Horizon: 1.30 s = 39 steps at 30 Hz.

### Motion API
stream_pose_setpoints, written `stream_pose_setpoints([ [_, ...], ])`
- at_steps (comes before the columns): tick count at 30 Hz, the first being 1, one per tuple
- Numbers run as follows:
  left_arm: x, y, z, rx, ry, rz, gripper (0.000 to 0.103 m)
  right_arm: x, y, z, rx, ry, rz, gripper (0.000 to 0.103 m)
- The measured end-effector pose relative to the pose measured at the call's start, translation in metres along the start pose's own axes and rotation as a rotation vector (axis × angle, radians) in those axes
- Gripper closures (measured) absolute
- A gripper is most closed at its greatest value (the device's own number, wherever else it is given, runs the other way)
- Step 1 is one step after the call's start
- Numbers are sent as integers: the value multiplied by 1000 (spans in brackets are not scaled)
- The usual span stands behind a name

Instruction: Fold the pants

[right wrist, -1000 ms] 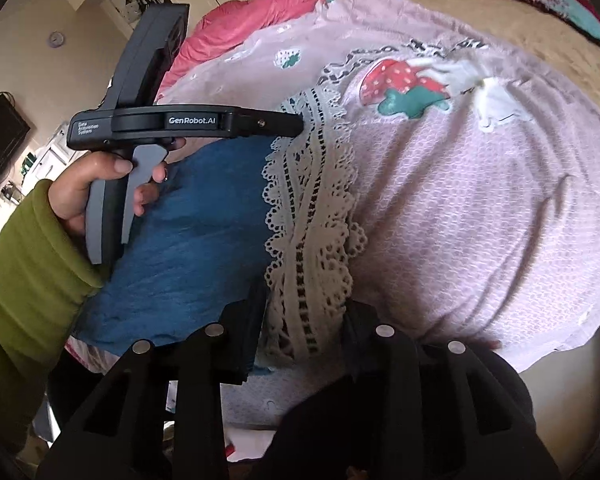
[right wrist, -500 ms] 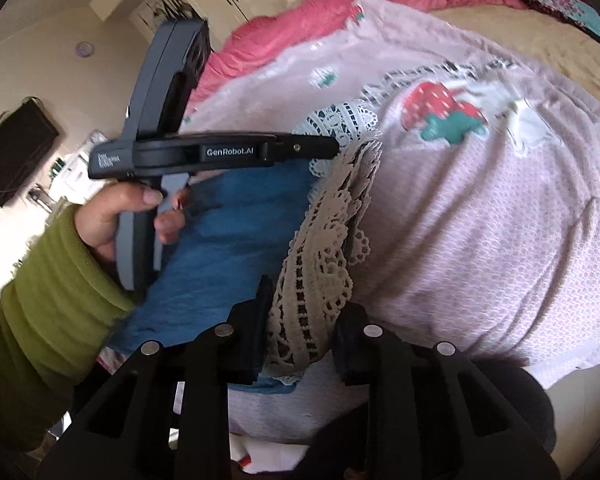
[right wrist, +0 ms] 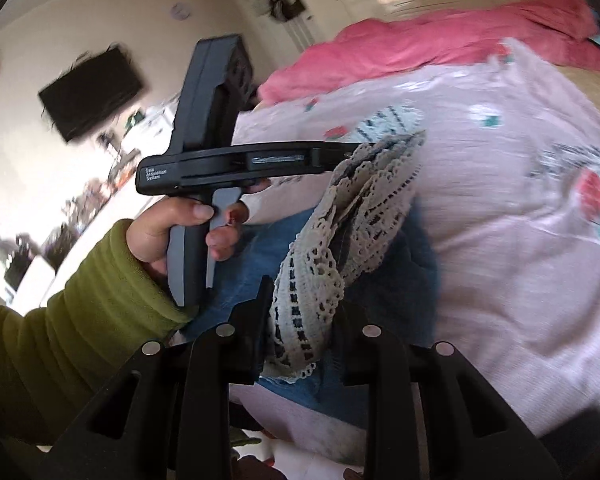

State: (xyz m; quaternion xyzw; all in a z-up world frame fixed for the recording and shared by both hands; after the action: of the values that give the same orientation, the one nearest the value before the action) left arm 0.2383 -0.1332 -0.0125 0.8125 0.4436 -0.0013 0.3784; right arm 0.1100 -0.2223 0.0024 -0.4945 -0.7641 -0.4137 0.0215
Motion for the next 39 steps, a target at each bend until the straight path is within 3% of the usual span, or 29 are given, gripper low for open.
stream_pose_setpoints([
  [3, 28, -16, -7, 4, 53, -82, 82, 15, -1, 41, 88, -11, -37, 79],
  [6, 64, -32, -27, -33, 30, -258, 79, 25, -7, 64, 150, -47, -81, 79],
  [10, 102, -58, -59, -128, -19, -465, 58, 56, -16, 84, 202, -126, -232, 76],
  [13, 115, -66, -73, -158, -62, -538, 45, 78, -31, 106, 242, -229, -361, 71],
  [14, 116, -66, -73, -161, -74, -546, 44, 83, -36, 112, 248, -237, -391, 68],
  [16, 117, -68, -74, -153, -93, -551, 40, 95, -43, 117, 236, -253, -445, 53],
  [18, 115, -70, -69, -122, -71, -528, 40, 101, -44, 108, 199, -227, -468, 53],
  [21, 109, -72, -57, -87, -50, -511, 40, 99, -41, 82, 133, -166, -424, 49],
  [26, 106, -74, -48, -75, -30, -492, 40, 81, -53, 54, 113, -203, -371, 45],
  [31, 103, -75, -44, -64, -23, -474, 70, 102, -74, 65, 139, -209, -406, 45],
  [36, 102, -75, -43, -64, -7, -468, 79, 112, -64, 81, 122, -256, -399, 46],
  [38, 102, -74, -42, -64, -5, -468, 80, 112, -60, 92, 136, -282, -407, 51],
  [39, 102, -74, -42, -63, -4, -469, 82, 112, -60, 98, 148, -301, -421, 59],
])
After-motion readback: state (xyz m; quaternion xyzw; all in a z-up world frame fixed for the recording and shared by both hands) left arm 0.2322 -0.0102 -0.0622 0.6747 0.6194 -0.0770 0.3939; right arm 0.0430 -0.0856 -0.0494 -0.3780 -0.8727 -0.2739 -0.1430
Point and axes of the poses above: each gripper's, at about its wrist camera, not at the fingertips, and z roughly the way its jaws point, x to its left, y to its top, the point moved 5 cm from there along z, roughly the way its jaws point, and after that the axes turned 5 degrees about x, right-handed, at the moved point
